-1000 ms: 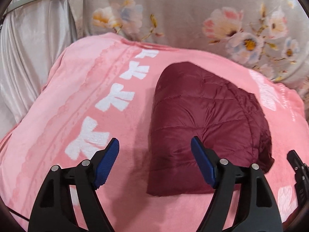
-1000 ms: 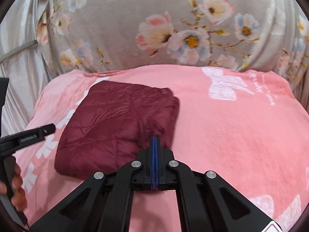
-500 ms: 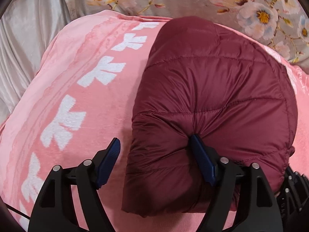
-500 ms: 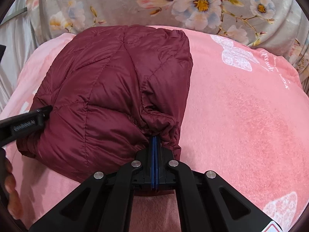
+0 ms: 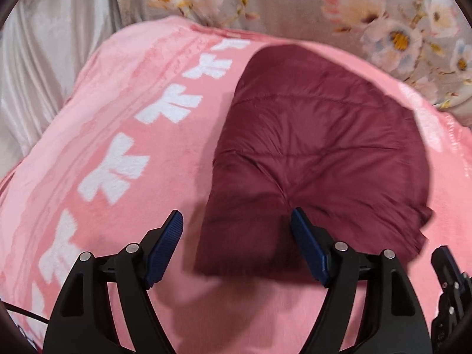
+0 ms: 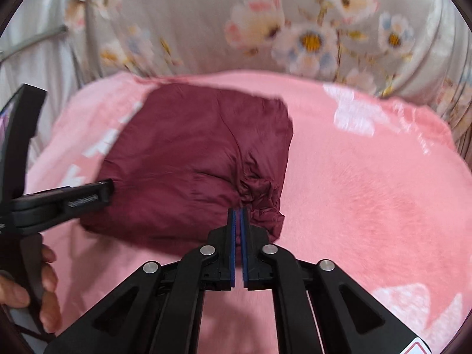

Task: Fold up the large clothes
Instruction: 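Open both tools, release the folded jacket and pull back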

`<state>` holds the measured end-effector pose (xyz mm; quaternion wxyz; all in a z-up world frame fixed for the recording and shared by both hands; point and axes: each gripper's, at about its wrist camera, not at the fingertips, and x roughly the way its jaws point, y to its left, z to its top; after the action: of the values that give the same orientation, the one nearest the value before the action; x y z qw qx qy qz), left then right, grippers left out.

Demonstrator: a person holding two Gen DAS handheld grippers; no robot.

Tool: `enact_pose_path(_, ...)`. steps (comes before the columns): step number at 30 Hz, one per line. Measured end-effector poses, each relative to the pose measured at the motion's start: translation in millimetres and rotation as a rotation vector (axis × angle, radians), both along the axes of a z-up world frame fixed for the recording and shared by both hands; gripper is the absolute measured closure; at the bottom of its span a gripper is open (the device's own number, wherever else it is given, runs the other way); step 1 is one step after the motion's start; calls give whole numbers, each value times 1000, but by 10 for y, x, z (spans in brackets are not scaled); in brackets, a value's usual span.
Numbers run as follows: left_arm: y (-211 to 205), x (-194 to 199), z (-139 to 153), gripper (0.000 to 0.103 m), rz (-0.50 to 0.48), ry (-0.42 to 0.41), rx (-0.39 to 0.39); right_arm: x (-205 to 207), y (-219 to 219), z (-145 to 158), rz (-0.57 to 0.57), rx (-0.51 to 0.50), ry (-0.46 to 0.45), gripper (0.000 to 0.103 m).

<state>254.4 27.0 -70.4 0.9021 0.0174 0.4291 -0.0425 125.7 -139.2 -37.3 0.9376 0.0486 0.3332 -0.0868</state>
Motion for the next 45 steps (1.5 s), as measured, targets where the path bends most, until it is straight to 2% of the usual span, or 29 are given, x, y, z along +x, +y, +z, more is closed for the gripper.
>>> enact_pose_path(2,46,-250,142,29,-11,-35,-8,-274,81,173,11,-5,-36,96)
enact_pose_path(3,63,-363,195,23,-16,-51,-12,-349,96,211,15,0,-45,96)
enact_pose_path(5,85,-604,282,20,-23,-75,-7,-553,132,290,18,16,-59,95)
enact_pose_path(12,144,-1121,379,20,-30,-90,-15,-1018,114,278,-3,57,-51,91)
enact_pose_path(14,156,-1249,395,20,-32,-105,-6,-1145,95,254,-7,63,-52,84)
enact_pose_path(17,169,-1400,392,20,-27,-123,3,-1286,89,220,-23,48,-57,79)
enact_pose_path(24,157,-1591,282,20,-31,-120,-3,-1469,68,139,-39,31,-62,75)
enact_pose_path(26,167,-1645,283,20,-36,-127,-13,-1536,75,138,-37,16,-70,66)
enact_pose_path(30,161,-1714,293,20,-40,-144,-12,-1629,107,160,2,13,-104,57)
enact_pose_path(32,154,-1724,293,19,-36,-147,-7,-1641,128,178,9,-13,-123,48)
enact_pose_path(35,134,-1729,280,19,-33,-144,-3,-1582,150,152,-12,-46,-107,48)
enact_pose_path(45,90,-1778,256,15,-35,-160,26,-1510,173,81,-40,-14,-81,48)
